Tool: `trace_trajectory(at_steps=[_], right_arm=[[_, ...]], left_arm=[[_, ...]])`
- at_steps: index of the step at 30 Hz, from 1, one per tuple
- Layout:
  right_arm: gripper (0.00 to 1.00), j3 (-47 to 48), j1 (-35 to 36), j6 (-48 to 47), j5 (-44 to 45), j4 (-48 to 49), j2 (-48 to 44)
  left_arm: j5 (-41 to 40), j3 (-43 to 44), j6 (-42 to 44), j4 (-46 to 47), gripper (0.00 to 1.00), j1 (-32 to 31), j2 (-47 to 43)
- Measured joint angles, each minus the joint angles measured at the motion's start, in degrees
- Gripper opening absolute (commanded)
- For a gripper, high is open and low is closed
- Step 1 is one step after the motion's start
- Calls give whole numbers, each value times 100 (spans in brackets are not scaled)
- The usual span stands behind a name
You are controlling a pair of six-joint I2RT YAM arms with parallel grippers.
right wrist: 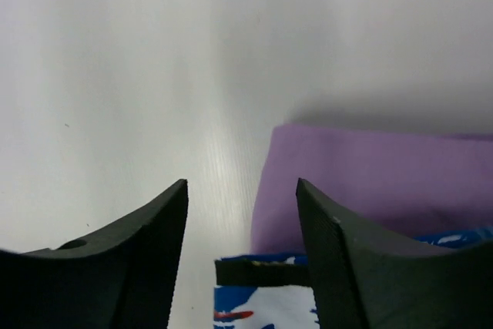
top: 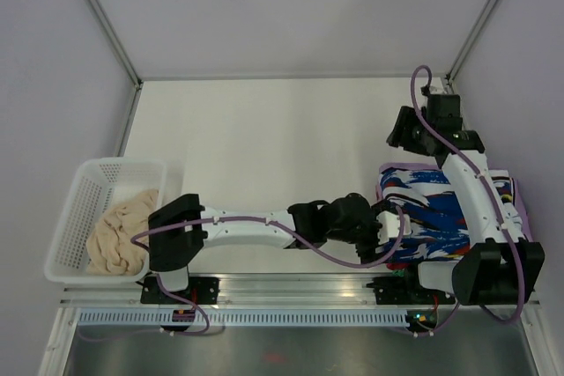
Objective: Fold and stack the trousers
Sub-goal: Neatly place the folded trousers to the corner
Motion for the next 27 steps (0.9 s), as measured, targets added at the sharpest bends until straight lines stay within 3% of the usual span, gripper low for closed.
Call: trace_trajectory(at_steps=[1, 4, 7, 11, 16, 22, 27], right_arm=[[75, 247, -17, -72, -63, 4, 39], [92, 1075, -26, -238, -291, -28, 90], [98, 2028, -26, -387, -350, -79, 98], [98, 2896, -26, -463, -280, -48, 50], [98, 3097, -26, -461, -396, 103, -127], [98, 3298, -26, -437, -977, 605, -2], [98, 3289, -24, -262, -1547, 1499, 273]], left_arm=[[-24, 0, -26, -57, 93, -37, -28], [-52, 92, -275, -313, 98, -50, -208], [-42, 476, -717, -678, 100, 164, -428], [35, 1069, -1377, -968, 100, 870, -737], [-138, 1729, -2205, -1633, 100, 2415, -911], [-608, 2166, -2492, -2717, 100, 3849, -890], [-492, 3191, -2752, -3530, 100, 5066, -546]])
